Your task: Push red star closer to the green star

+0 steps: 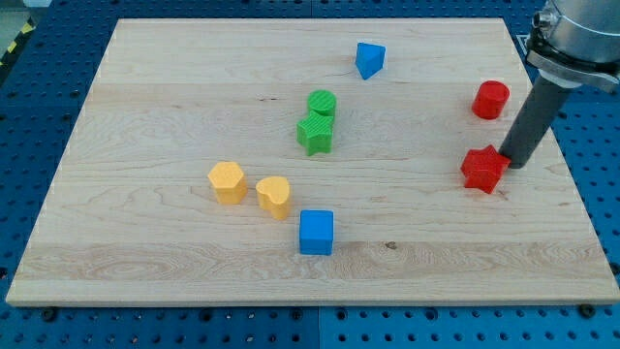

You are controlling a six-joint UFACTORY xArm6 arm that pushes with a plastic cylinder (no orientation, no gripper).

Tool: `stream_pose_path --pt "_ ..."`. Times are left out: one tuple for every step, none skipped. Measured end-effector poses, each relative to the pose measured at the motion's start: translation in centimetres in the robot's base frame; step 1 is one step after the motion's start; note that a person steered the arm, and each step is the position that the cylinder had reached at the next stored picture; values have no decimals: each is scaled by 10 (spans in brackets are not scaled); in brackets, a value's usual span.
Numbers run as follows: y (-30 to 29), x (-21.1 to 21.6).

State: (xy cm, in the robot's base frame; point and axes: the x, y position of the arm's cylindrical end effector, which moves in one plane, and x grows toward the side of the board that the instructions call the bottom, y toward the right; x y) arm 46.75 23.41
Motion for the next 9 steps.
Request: stream_pose_path --pt "1 0" --pt "1 0" --pt "16 12" --pt "40 23" --pt "41 24" --pt "52 43" --pt "36 55" --pt "7 46" --pt "5 44"
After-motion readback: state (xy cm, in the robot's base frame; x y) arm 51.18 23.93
